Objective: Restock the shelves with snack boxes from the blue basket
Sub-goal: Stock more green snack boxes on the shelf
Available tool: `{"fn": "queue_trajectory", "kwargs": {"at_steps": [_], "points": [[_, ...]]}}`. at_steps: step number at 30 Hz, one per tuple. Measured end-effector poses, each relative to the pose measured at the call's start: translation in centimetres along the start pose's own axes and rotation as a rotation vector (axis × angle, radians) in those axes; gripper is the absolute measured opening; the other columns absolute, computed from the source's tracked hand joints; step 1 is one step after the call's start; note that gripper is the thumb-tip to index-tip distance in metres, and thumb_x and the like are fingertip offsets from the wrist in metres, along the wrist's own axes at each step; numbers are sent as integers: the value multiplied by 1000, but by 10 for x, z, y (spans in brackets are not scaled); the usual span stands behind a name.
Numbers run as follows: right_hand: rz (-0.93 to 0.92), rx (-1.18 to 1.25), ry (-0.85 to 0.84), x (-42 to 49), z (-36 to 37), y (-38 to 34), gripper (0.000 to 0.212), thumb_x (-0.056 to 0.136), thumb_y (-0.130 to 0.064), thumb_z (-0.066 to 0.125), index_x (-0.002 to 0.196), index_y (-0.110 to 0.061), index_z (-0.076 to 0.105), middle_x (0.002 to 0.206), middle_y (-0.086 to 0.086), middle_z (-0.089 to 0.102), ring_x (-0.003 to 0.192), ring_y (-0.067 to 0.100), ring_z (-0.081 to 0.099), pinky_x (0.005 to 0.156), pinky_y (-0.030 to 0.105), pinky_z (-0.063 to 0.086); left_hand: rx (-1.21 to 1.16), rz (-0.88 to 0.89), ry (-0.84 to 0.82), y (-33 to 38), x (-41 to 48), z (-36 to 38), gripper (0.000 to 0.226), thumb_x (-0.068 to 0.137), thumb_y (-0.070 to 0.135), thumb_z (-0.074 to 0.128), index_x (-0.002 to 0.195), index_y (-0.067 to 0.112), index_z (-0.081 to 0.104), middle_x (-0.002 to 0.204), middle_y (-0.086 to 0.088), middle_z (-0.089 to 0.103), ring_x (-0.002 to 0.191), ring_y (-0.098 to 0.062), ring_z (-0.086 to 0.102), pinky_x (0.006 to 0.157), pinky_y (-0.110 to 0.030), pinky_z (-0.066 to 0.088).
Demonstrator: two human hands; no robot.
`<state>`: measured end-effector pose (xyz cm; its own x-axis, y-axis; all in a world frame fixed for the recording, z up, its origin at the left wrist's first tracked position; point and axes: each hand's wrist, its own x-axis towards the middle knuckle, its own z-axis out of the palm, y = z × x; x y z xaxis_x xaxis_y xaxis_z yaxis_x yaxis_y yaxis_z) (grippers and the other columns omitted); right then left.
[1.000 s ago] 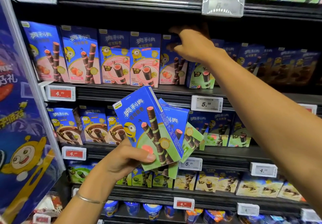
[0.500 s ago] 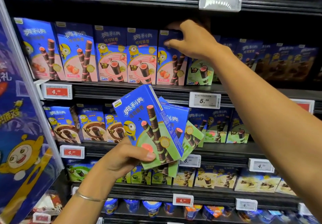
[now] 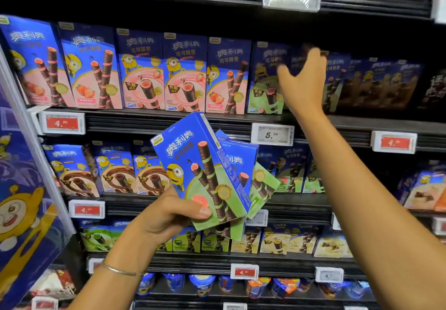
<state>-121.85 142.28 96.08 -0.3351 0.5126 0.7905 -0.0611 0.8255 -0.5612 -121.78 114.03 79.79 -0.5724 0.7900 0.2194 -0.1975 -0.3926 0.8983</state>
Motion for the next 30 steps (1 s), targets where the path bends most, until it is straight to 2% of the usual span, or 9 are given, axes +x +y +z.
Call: {"fn": "queue_trajectory", "kwargs": {"at_steps": [3, 6, 10, 12, 15, 18, 21, 25, 30], "points": [[268, 46, -201, -2, 2, 15, 47, 86, -33, 72, 118, -6, 51, 125, 8, 56, 107, 23, 54, 84, 34, 44, 1, -12, -2, -8, 6, 7, 52, 48, -10, 75, 93, 15, 84, 95, -11, 80, 91, -29, 78, 81, -41, 64], [305, 62, -323, -4, 2, 20, 60, 84, -38, 77, 131, -7, 54, 131, 8, 60, 116, 25, 58, 98, 43, 51, 10, -25, -20, -16, 12, 13, 52, 44, 1, 80, 94, 16, 85, 97, -10, 80, 94, -31, 77, 89, -45, 63], [279, 78, -287, -4, 2, 21, 43, 85, -32, 77, 117, -10, 57, 114, 8, 64, 103, 26, 63, 88, 44, 57, 10, -55, -49, -21, 15, 18, 51, 47, 1, 79, 95, 18, 85, 97, -8, 81, 94, -28, 78, 82, -41, 63], [254, 36, -284, -5, 3, 22, 42, 85, -32, 77, 113, -10, 56, 109, 6, 62, 100, 26, 61, 82, 39, 55, 18, -69, -56, -22, 16, 19, 51, 47, 1, 79, 96, 16, 84, 98, -9, 80, 95, -29, 78, 82, -41, 63], [219, -14, -278, -4, 5, 23, 44, 85, -33, 77, 113, -8, 55, 103, 2, 56, 97, 25, 58, 81, 40, 52, 27, -64, -69, -22, 15, 18, 52, 48, 1, 78, 97, 18, 84, 97, -7, 81, 93, -27, 78, 80, -37, 62], [221, -47, -272, 0, 7, 22, 44, 85, -36, 79, 108, -10, 51, 103, 1, 53, 95, 23, 54, 75, 37, 48, 20, -57, -80, -22, 14, 18, 55, 49, -1, 77, 100, 19, 84, 100, -8, 80, 95, -28, 78, 81, -38, 62], [220, -75, -260, 2, 9, 22, 47, 84, -36, 80, 111, -8, 52, 107, 4, 56, 94, 23, 54, 72, 33, 42, 18, -63, -59, -23, 15, 16, 53, 46, 0, 79, 98, 13, 83, 97, -12, 80, 92, -30, 77, 80, -40, 63], [194, -102, -247, 1, 11, 25, 41, 87, -33, 77, 106, -12, 48, 108, 6, 55, 92, 24, 52, 72, 34, 41, 25, -60, -46, -24, 14, 16, 56, 44, 0, 79, 98, 12, 83, 97, -15, 79, 89, -32, 77, 83, -45, 63], [150, -177, -237, -2, 14, 23, 36, 91, -29, 74, 102, -15, 43, 117, 13, 58, 97, 28, 53, 73, 37, 40, 16, -76, -61, -24, 13, 18, 52, 45, -1, 78, 96, 11, 83, 93, -12, 79, 85, -28, 78, 75, -36, 63]]}}
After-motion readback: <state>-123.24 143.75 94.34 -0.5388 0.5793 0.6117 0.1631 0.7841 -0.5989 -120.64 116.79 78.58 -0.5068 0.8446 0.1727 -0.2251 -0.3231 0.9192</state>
